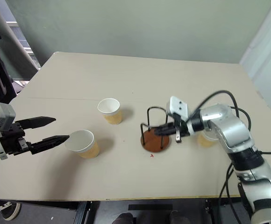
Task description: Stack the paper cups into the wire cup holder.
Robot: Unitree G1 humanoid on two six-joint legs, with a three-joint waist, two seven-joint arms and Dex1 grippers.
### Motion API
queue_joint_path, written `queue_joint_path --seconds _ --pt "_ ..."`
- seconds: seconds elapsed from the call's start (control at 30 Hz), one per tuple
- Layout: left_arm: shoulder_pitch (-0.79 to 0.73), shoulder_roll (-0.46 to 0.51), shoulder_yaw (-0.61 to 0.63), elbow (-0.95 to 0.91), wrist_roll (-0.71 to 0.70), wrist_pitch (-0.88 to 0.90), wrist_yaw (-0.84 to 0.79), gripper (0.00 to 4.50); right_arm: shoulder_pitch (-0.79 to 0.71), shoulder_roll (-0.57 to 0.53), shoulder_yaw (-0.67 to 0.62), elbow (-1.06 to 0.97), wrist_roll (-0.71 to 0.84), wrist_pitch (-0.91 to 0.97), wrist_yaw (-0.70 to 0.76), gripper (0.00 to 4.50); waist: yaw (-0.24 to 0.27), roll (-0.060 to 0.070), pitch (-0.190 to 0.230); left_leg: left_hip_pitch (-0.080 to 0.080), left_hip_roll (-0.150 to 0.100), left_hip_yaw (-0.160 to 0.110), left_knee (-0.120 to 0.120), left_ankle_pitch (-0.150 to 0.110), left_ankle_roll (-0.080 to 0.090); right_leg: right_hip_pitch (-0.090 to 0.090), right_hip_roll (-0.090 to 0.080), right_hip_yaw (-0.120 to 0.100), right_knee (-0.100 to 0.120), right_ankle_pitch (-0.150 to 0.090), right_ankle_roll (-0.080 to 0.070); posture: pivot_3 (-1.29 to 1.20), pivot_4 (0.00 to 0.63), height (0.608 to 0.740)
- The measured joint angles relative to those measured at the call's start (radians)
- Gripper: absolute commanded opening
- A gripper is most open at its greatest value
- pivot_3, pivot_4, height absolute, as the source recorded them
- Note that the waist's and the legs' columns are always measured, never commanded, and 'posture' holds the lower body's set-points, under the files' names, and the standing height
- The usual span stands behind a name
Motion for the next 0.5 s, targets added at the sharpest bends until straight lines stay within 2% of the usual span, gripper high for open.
queue_joint_path --seconds 0.17,0.37,0.5 --pt "-0.032 0.026 -0.017 -0.029 -0.048 0.020 -0.035 4.50 0.066 -0.030 0.021 -0.079 0.013 -0.071 0.073 0.04 -0.003 0.000 0.000 0.000 0.000 0.000 0.001 0.004 0.000 0.000 0.001 0.000 0.001 0.004 0.000 0.00 0.150 0.740" --pt "-0.098 0.113 -0.120 -0.193 -0.195 0.076 -0.132 4.50 0.071 -0.035 0.049 -0.079 0.007 -0.186 0.131 0.04 -0.004 -0.001 0.000 0.000 0.000 0.000 0.001 0.006 0.001 0.000 0.001 0.001 0.001 0.007 0.000 0.00 0.150 0.740" --pt "-0.094 0.145 -0.162 -0.210 -0.212 0.085 -0.183 4.50 0.071 -0.032 0.059 -0.065 -0.003 -0.241 0.150 0.04 -0.007 -0.001 0.000 0.000 0.001 0.000 0.000 0.006 0.001 0.000 0.002 0.001 0.000 0.007 0.000 0.00 0.150 0.740"
